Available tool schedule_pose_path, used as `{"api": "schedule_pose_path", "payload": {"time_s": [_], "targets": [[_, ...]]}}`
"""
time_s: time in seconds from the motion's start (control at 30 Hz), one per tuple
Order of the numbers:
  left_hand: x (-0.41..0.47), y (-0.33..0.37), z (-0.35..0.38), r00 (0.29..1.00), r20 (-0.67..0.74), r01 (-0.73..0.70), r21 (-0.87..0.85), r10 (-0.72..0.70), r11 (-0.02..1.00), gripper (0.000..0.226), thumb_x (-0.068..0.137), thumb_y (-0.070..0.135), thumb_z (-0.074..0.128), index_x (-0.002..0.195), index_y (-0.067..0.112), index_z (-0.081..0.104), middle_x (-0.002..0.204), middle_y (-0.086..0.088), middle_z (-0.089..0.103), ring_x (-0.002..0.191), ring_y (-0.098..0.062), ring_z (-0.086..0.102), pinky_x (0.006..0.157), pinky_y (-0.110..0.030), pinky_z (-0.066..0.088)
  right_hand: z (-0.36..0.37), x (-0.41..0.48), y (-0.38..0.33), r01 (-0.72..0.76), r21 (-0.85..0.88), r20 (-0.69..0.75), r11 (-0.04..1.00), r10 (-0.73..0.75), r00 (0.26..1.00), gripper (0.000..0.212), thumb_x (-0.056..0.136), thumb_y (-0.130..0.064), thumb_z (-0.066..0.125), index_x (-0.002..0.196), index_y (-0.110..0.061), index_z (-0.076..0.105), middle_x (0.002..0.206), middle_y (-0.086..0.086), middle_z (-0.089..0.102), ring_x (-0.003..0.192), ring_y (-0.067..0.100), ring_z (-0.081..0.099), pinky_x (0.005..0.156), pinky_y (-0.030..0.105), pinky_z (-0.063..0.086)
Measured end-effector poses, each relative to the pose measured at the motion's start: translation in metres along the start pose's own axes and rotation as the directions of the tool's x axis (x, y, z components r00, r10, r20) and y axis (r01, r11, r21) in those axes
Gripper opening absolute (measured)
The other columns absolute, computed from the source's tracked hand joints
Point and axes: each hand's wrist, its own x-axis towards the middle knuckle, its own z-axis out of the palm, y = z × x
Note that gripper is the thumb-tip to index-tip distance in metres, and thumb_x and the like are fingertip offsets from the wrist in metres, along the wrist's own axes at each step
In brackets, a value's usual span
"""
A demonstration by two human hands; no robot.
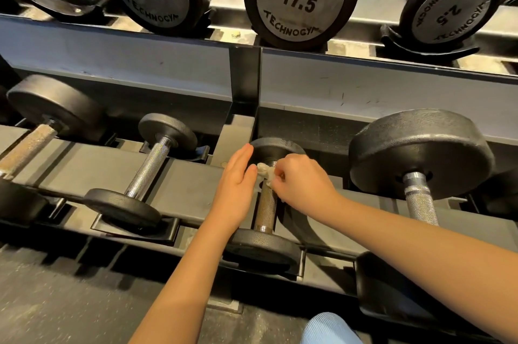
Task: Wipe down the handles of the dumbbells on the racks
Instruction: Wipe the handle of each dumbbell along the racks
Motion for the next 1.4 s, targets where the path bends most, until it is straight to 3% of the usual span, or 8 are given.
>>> {"api": "schedule_pose_path", "payload": {"time_s": [0.07, 0.2, 0.4, 0.5, 0.67, 0.77, 0.97, 1.4], "targets": [[0.000, -0.001, 0.000, 1.000, 0.006, 0.014, -0.028, -0.014, 1.000, 0.046, 0.103, 0.018, 0.034, 0.148, 0.024, 0.027, 0.153, 0.009, 0.026, 0.131, 0.007, 0.022, 0.104, -0.010, 0.017, 0.001, 0.001, -0.002, -0.015, 0.098, 0.022, 0.995, 0.013, 1.000, 0.023, 0.092, -0.030, 0.056, 0.076, -0.014, 0.060, 0.074, -0.003, 0.053, 0.064, 0.008, 0.053, 0.059, 0.019, 0.043], [0.000, -0.003, 0.000, 1.000, 0.007, 0.030, -0.027, -0.030, 0.999, 0.046, 0.104, 0.020, 0.033, 0.148, 0.025, 0.026, 0.153, 0.012, 0.025, 0.130, 0.010, 0.021, 0.092, 0.006, 0.015, 0.003, 0.008, 0.005, -0.006, 0.011, -0.037, 1.000, 0.007, 0.999, 0.023, 0.094, -0.030, 0.056, 0.083, -0.013, 0.064, 0.076, -0.001, 0.057, 0.072, 0.013, 0.059, 0.069, 0.028, 0.051], [-0.002, -0.001, 0.000, 1.000, 0.005, 0.029, -0.063, -0.029, 0.998, 0.045, 0.104, 0.021, 0.032, 0.148, 0.025, 0.027, 0.154, 0.010, 0.026, 0.131, 0.007, 0.023, 0.106, -0.013, 0.017, 0.005, 0.002, 0.008, -0.069, 0.128, -0.071, 0.989, 0.079, 0.994, 0.014, 0.094, -0.021, 0.058, 0.101, -0.013, 0.067, 0.086, 0.002, 0.067, 0.074, 0.009, 0.058, 0.068, 0.020, 0.045], [-0.002, 0.000, 0.000, 0.999, 0.009, 0.035, -0.056, -0.035, 0.998, 0.045, 0.104, 0.021, 0.032, 0.149, 0.025, 0.026, 0.154, 0.010, 0.025, 0.131, 0.008, 0.021, 0.104, -0.010, 0.016, 0.003, -0.005, 0.006, -0.082, 0.199, 0.029, 0.977, 0.077, 0.997, 0.012, 0.092, -0.017, 0.060, 0.087, -0.012, 0.070, 0.082, 0.001, 0.068, 0.069, 0.003, 0.055, 0.061, 0.008, 0.038], [-0.001, 0.000, 0.000, 0.999, 0.004, 0.041, -0.062, -0.041, 0.997, 0.045, 0.104, 0.019, 0.032, 0.148, 0.023, 0.027, 0.154, 0.009, 0.025, 0.130, 0.009, 0.022, 0.097, 0.002, 0.017, 0.005, -0.017, 0.002, -0.093, 0.270, 0.181, 0.958, 0.045, 0.983, 0.011, 0.088, -0.020, 0.066, 0.079, -0.013, 0.068, 0.077, -0.002, 0.066, 0.068, 0.003, 0.058, 0.057, 0.008, 0.040], [-0.001, 0.002, 0.000, 0.999, 0.012, 0.044, -0.064, -0.043, 0.997, 0.045, 0.104, 0.019, 0.032, 0.148, 0.023, 0.027, 0.155, 0.008, 0.025, 0.131, 0.007, 0.021, 0.106, -0.012, 0.016, 0.007, -0.011, 0.004, -0.116, 0.311, 0.121, 0.943, 0.081, 0.989, 0.017, 0.088, -0.020, 0.066, 0.071, -0.018, 0.061, 0.069, -0.009, 0.058, 0.064, 0.000, 0.053, 0.054, 0.009, 0.035], [-0.002, 0.002, 0.000, 0.999, 0.008, 0.042, -0.063, -0.042, 0.997, 0.045, 0.104, 0.020, 0.032, 0.149, 0.024, 0.026, 0.155, 0.008, 0.025, 0.135, 0.003, 0.022, 0.109, -0.016, 0.017, 0.009, 0.003, 0.013, -0.110, 0.328, -0.037, 0.938, 0.129, 0.991, 0.012, 0.089, -0.016, 0.065, 0.077, -0.013, 0.064, 0.072, -0.004, 0.059, 0.067, 0.003, 0.054, 0.060, 0.010, 0.035], [-0.003, 0.004, 0.000, 0.999, 0.005, 0.046, -0.051, -0.046, 0.998, 0.045, 0.104, 0.019, 0.031, 0.148, 0.021, 0.027, 0.155, 0.007, 0.025, 0.131, 0.007, 0.022, 0.107, -0.013, 0.016, -0.004, -0.019, 0.004, -0.014, 0.336, 0.390, 0.942, -0.126, 0.912, 0.008, 0.084, -0.016, 0.071, 0.090, -0.012, 0.074, 0.082, -0.007, 0.064, 0.072, 0.001, 0.057, 0.066, 0.009, 0.044]]}}
